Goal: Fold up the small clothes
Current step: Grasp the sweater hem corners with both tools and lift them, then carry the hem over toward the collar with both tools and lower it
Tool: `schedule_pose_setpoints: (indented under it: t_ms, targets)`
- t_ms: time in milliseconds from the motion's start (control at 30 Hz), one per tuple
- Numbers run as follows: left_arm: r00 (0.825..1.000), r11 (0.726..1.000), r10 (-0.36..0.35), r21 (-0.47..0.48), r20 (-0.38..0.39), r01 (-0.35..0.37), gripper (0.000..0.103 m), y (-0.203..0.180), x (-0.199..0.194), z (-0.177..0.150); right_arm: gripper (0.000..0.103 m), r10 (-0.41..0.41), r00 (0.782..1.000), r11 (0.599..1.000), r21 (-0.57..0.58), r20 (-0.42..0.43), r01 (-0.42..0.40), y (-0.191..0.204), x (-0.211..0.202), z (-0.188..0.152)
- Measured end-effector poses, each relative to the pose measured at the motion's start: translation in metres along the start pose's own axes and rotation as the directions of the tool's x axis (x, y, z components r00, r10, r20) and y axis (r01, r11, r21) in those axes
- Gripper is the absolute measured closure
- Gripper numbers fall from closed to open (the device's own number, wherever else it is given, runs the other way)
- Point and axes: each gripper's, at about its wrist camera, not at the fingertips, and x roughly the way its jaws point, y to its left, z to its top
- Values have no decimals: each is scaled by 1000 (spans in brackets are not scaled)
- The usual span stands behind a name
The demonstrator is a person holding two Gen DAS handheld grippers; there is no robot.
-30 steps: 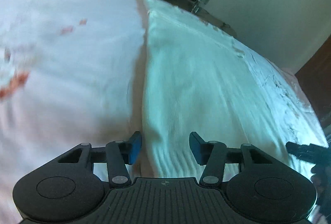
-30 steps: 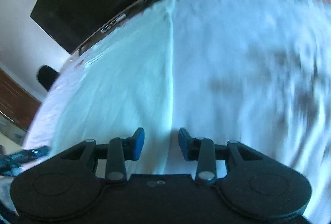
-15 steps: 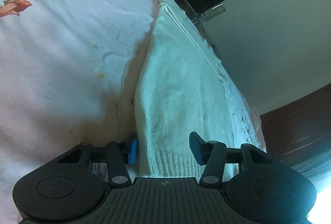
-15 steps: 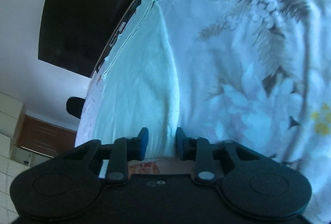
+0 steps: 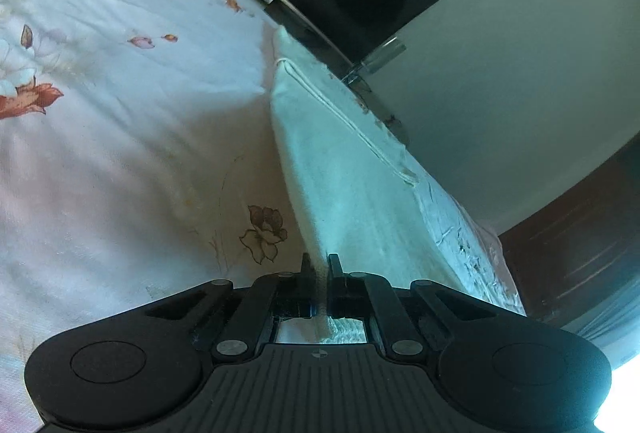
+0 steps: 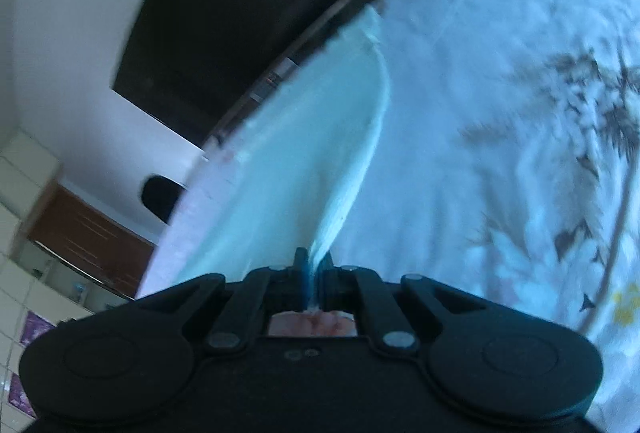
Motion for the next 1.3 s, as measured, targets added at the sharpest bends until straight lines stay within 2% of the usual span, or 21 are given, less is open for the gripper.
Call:
schedule_pose_setpoints:
  t_ms: [67, 100, 133, 167, 233, 400, 467, 533, 667, 800, 933, 1100, 1233, 1300]
  targets:
    - [996, 997, 77, 21, -39, -77, 98, 8, 11, -7, 98, -11, 1000, 1000, -5, 6, 11, -5, 1, -3]
    - [991, 993, 115, 8, -71, -115, 99, 16, 19, -12, 98, -59, 998, 998, -6, -19, 59, -14, 5, -7]
    - [995, 996, 87, -30, -47, -88, 99, 23, 19, -17, 98, -110, 992, 994, 14, -55, 111, -24, 13, -11]
    - [996, 995, 78, -54, -38, -80, 99, 26, 18, -18, 99, -127, 988, 990, 49, -83, 131, -33, 20, -16]
    - [997, 995, 78, -67, -22, -79, 99, 26, 16, -20, 99, -99, 993, 991, 85, -59, 104, -36, 18, -18]
    - [998, 990, 64, -123, 1, -63, 99, 25, 16, -20, 98, -106, 993, 992, 59, -47, 109, -29, 19, -17]
    - [997, 991, 76, -111, -7, -76, 99, 15, 8, -15, 98, -113, 993, 993, 39, -38, 114, -20, 20, -9]
    - [998, 994, 57, -93, 7, -56, 99, 1, 3, -3, 98, -105, 994, 994, 2, -21, 105, -9, 18, 2]
    - [997, 997, 0, -78, 71, 6, 99, -23, 6, 43, 98, -93, 995, 993, -67, 31, 95, 16, 15, 38]
    - [994, 999, -21, -36, 105, 25, 99, -40, 28, 99, 98, -78, 995, 988, -126, 64, 86, 35, 36, 84]
    - [993, 1000, -18, 14, 113, 17, 99, -60, 70, 157, 98, -81, 994, 979, -179, 76, 94, 53, 70, 144]
    - [993, 1000, 2, 24, 117, -5, 99, -69, 130, 223, 98, -90, 991, 979, -176, 99, 106, 56, 119, 213]
    - [994, 998, 47, 41, 95, -51, 99, -65, 200, 269, 98, -89, 992, 985, -139, 92, 102, 37, 170, 265]
    - [994, 994, 73, 70, 79, -78, 99, -60, 232, 285, 98, -91, 994, 991, -95, 58, 97, 21, 201, 289]
